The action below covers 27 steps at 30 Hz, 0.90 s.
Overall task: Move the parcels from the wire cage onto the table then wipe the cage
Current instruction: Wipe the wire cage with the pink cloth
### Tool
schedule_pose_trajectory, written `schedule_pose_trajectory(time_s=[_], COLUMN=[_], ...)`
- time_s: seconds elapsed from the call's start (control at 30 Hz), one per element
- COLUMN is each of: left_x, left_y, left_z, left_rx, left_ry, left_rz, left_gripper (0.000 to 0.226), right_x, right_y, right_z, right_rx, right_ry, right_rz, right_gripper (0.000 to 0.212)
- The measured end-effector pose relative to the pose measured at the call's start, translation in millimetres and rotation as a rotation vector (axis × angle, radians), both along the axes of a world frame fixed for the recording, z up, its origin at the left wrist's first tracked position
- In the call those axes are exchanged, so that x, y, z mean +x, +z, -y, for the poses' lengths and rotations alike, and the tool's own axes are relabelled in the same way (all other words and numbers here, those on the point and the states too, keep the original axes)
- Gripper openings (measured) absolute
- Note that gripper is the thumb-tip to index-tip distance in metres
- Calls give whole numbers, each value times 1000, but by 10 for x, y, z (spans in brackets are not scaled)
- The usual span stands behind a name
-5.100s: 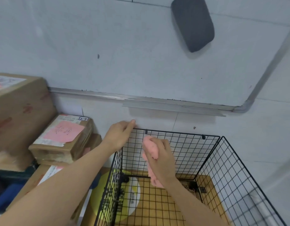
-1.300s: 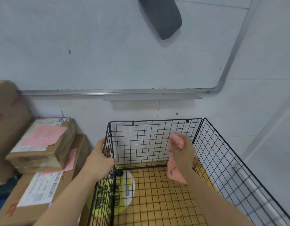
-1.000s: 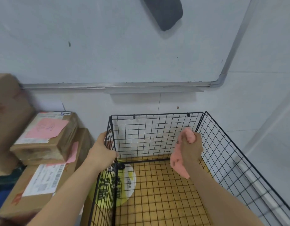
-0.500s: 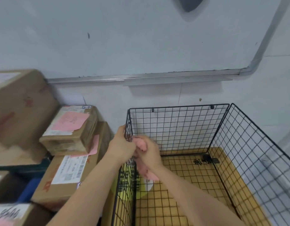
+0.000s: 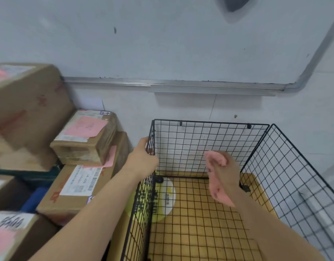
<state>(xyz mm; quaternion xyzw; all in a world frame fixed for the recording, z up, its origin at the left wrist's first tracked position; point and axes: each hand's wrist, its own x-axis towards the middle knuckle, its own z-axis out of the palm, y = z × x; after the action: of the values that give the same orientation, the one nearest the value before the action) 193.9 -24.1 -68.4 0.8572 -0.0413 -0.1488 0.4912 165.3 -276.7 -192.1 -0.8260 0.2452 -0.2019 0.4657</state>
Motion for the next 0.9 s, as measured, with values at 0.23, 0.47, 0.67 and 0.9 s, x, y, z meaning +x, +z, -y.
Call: schedule_pose_trajectory(time_s=[0.23, 0.47, 0.67, 0.9], left_x=[-9, -3, 5, 2], left_y=[29, 39, -1, -21], left_z=[-6, 7, -3, -14], left_rx=[42, 9, 47, 15], left_ry=[-5, 5, 10, -6], left_rz=[-11, -37, -16, -10], left_gripper=[69, 72, 73, 77], right_x=[-296, -105, 217, 414], right_y=[155, -12, -311, -305], right_z=[281, -438, -1354, -1470], right_rx=[-18, 3, -92, -169], right_ry=[-240, -194, 174, 179], right_rz=[164, 157, 53, 63], right_gripper=[7, 16, 21, 12])
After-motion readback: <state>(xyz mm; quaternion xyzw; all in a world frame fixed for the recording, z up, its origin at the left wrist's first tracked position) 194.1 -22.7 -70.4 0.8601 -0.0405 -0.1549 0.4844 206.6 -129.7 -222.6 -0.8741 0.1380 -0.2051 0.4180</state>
